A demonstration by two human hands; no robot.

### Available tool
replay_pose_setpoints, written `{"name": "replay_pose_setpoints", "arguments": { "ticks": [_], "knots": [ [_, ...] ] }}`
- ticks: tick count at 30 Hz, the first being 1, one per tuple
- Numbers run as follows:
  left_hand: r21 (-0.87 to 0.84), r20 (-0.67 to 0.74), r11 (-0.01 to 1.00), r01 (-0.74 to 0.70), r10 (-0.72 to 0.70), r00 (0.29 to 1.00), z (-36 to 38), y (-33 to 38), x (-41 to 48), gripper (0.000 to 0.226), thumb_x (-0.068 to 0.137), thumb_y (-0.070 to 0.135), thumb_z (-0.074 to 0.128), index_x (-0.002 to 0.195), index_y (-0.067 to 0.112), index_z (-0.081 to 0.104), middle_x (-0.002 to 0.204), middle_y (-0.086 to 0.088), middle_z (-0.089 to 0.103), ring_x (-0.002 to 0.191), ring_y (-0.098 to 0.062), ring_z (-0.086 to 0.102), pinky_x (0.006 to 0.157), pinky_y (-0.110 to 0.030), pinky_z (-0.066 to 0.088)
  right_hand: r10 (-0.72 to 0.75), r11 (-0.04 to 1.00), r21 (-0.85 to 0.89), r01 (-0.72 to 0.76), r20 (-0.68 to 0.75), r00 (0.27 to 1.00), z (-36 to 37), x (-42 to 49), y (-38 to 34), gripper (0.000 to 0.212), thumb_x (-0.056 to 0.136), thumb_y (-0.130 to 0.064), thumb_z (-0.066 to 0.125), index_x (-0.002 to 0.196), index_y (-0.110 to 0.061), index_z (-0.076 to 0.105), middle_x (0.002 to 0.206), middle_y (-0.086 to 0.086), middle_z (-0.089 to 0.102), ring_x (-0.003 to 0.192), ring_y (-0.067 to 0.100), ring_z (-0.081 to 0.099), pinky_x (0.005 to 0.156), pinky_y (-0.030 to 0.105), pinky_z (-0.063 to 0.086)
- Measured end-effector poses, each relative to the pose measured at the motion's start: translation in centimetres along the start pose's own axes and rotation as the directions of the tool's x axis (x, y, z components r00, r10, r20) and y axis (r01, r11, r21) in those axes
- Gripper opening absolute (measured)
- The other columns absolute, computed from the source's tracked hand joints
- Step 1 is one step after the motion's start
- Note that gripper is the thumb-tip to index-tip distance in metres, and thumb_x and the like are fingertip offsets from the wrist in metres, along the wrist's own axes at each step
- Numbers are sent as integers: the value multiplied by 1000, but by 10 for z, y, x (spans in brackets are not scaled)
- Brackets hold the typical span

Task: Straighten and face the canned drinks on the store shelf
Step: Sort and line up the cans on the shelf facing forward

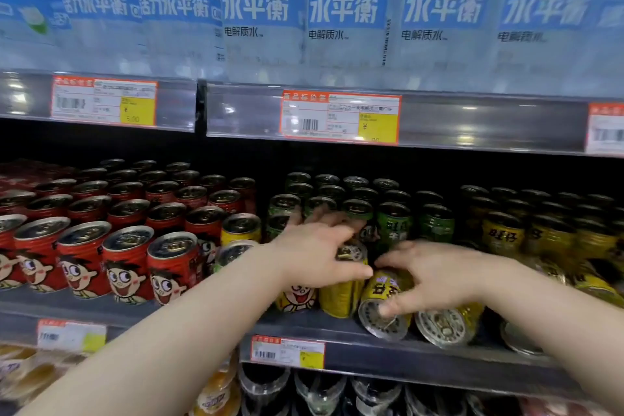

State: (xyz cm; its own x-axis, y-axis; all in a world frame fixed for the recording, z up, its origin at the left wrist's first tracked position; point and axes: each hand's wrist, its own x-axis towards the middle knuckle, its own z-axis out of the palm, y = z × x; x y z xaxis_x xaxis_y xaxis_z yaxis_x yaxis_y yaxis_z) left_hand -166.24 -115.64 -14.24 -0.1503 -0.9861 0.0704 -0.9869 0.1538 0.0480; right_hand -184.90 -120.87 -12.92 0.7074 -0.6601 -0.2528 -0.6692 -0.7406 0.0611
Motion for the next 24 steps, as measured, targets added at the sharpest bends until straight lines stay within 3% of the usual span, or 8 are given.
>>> {"name": "replay_pose_setpoints", "arguments": {
  "ticks": [3,6,10,14,17,19,21,24],
  "knots": [
    [90,78,995,-42,35,996,14,5,12,84,80,66,47,146,38,3,159,0,4,146,-25,1,117,-51,2,8,998,-55,-7,20,1000,11,-4,2,99,69,-72,58,148,-34,12,158,-3,13,143,22,15,115,35,20],
    [128,46,990,-54,49,998,20,2,14,82,81,62,50,146,37,6,158,-2,8,145,-24,9,118,-43,10,-47,999,-13,45,-168,985,21,-2,1,83,74,-62,61,144,-32,27,150,-3,30,135,20,31,109,32,30],
    [115,48,992,-52,47,998,19,3,12,83,81,61,52,147,36,8,159,-2,6,145,-22,8,117,-41,11,-31,957,269,105,-267,963,23,1,5,48,82,-44,60,126,-29,45,116,-7,53,101,10,51,83,22,41],
    [94,55,995,-38,33,998,19,3,11,86,79,60,54,146,38,6,159,1,2,145,-22,5,117,-41,12,94,820,564,95,-297,950,17,10,23,27,90,-36,55,114,-25,61,116,-5,61,109,14,55,92,26,43],
    [99,88,995,-16,7,996,15,5,10,90,77,65,54,147,39,3,159,1,3,146,-23,5,117,-42,10,189,837,548,20,-321,928,13,19,27,37,93,-35,50,128,-22,55,129,-1,57,116,16,53,93,22,41],
    [80,102,997,9,-17,995,12,10,10,93,75,70,52,147,37,4,159,0,3,146,-23,3,117,-46,6,149,860,509,36,-317,937,11,25,24,39,93,-34,51,131,-25,50,124,1,58,110,14,55,87,19,42],
    [68,67,998,13,-17,998,10,20,12,97,71,74,51,148,34,5,159,0,2,146,-24,-1,117,-51,2,124,872,488,48,-314,941,9,31,23,33,94,-31,50,126,-22,55,120,1,61,109,15,56,85,20,42],
    [18,33,1000,-14,14,999,11,33,18,97,72,73,51,148,33,5,159,3,4,146,-23,-1,116,-50,1,292,895,433,-107,-389,874,1,38,40,29,92,-34,52,115,-20,64,120,1,63,113,21,57,88,25,45]
  ]
}}
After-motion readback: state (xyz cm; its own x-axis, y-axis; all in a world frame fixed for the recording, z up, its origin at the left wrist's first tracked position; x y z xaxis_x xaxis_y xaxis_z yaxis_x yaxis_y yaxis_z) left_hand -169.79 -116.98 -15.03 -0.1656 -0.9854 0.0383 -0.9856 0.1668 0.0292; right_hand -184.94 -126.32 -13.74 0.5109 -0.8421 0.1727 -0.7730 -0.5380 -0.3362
